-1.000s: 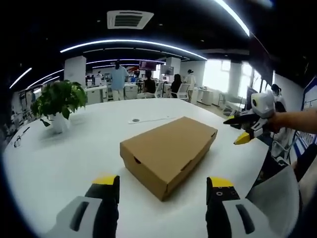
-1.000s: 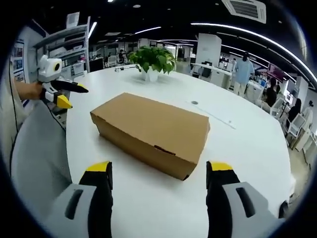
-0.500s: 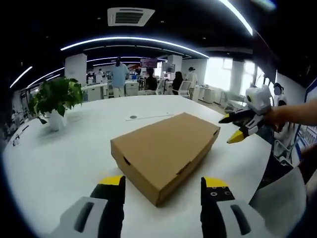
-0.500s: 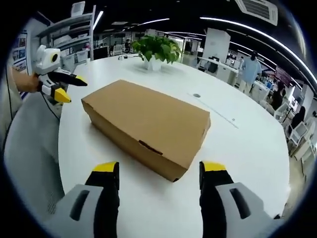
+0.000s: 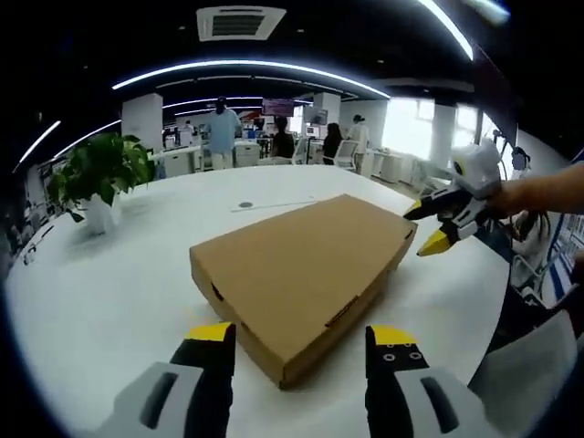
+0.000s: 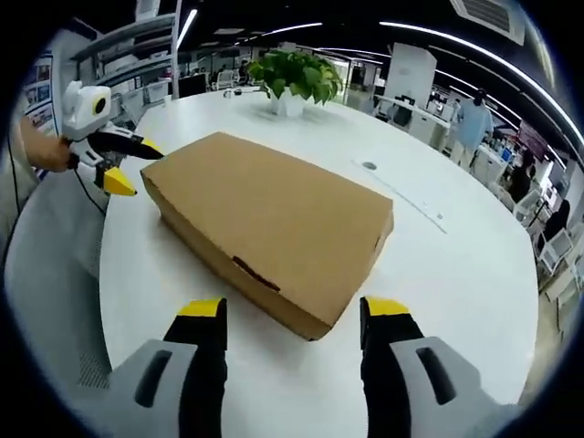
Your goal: Operate the shoe box by opening the lid, removing the specified soft item, and placing it in the target area until the item is outside and the box remains undamaged.
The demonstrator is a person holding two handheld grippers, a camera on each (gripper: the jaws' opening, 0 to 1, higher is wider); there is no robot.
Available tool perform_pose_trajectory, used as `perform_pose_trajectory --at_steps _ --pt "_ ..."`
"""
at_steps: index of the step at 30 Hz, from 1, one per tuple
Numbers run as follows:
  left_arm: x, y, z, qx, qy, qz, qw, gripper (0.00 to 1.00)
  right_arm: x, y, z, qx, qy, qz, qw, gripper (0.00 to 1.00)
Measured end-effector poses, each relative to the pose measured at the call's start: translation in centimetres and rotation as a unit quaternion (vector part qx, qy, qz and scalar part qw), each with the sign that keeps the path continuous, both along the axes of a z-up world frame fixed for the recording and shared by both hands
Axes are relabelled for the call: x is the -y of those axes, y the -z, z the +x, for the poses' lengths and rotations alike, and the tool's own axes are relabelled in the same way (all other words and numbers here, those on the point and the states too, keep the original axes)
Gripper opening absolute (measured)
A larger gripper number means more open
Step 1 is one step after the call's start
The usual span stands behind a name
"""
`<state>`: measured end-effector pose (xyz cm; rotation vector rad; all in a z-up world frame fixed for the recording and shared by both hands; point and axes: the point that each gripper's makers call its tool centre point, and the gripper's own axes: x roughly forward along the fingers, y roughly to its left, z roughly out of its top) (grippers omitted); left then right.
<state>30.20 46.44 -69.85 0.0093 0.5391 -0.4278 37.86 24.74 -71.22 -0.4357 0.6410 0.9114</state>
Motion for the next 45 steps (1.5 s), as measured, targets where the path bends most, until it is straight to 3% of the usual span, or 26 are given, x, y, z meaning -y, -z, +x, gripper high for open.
perform_pose_trajectory --at_steps 6,11,25,45 --pt "0.0 0.6 0.5 -0.002 -0.006 0.009 0.9999 0.57 0.1 0.4 1.1 -0.01 0.019 0.013 0.9997 0.48" --pt "-0.5 1.2 0.9 -0.01 -0.013 0.016 0.9997 0.52 -0.3 0.8 0.8 -0.024 0.009 0.018 0.9995 0.47" --pt "-0.4 1.4 1.2 -0.024 -0.017 0.021 0.9993 0.53 -0.4 0.8 0.6 -0.022 0.022 0.031 0.9991 0.45" --pt "-3.6 1.4 1.5 -0.046 0.016 0.02 0.9986 0.53 -3.4 0.8 -1.4 -0.016 0.053 0.03 0.998 0.44"
